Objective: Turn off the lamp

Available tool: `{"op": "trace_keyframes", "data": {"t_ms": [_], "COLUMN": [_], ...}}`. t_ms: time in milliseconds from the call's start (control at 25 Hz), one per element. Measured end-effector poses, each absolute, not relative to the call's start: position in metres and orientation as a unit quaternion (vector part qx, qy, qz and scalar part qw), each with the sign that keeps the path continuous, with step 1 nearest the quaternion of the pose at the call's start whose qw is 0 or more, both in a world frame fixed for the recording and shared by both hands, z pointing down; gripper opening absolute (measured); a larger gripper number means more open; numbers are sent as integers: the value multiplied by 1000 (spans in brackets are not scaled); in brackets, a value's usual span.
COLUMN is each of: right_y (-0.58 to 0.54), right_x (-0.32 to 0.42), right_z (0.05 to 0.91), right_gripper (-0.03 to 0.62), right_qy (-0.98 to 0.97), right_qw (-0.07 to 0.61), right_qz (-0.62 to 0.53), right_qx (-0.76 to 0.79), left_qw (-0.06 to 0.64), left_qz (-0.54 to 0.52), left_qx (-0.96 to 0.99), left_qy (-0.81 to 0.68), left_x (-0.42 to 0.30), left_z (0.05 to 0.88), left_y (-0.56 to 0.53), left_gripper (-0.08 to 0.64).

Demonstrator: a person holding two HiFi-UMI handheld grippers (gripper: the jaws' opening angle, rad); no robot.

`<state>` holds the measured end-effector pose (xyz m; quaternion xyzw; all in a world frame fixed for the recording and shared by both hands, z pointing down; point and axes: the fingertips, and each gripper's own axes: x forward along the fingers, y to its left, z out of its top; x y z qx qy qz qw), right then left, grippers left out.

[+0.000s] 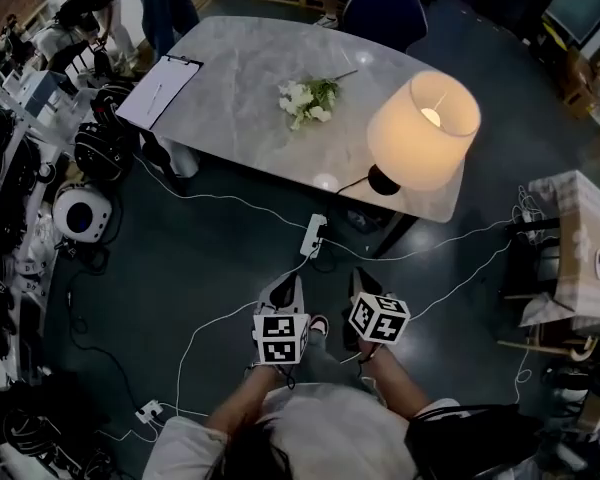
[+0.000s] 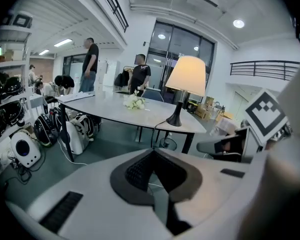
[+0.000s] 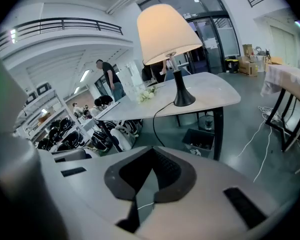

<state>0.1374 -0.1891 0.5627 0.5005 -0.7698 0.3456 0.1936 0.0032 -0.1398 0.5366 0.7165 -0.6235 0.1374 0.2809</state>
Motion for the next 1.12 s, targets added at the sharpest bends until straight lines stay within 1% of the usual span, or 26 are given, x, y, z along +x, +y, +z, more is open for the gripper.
{"op": "trace_keyframes", "data": {"t_ms": [240,400,520,960,1120], "right_y": [-204,-213,-224,-222,-219], "right_x": [107,99,97,98,106], "right_z": [577,597,630,762,814], "right_gripper": [0,0,0,-1,0], "right_qy": [-772,-766,-755,-745,-735], "right_qw": [205,168,160,171,180], "right_qz": [350,379,397,407,409], "right_qx": [490,490,496,501,510], "left_qw": [288,291,301,369,384], "left_qz": [140,154,161,145,141], "left_qx": [726,734,731,688,673], "left_qy": [-609,-594,-591,-608,-616], "left_x": [-12,-18,-24,-34,-32], "left_z": [553,579,613,767,815], "left_y": [-166,-174,-181,-180,-177], "left_gripper": [6,6,6,6,6]}}
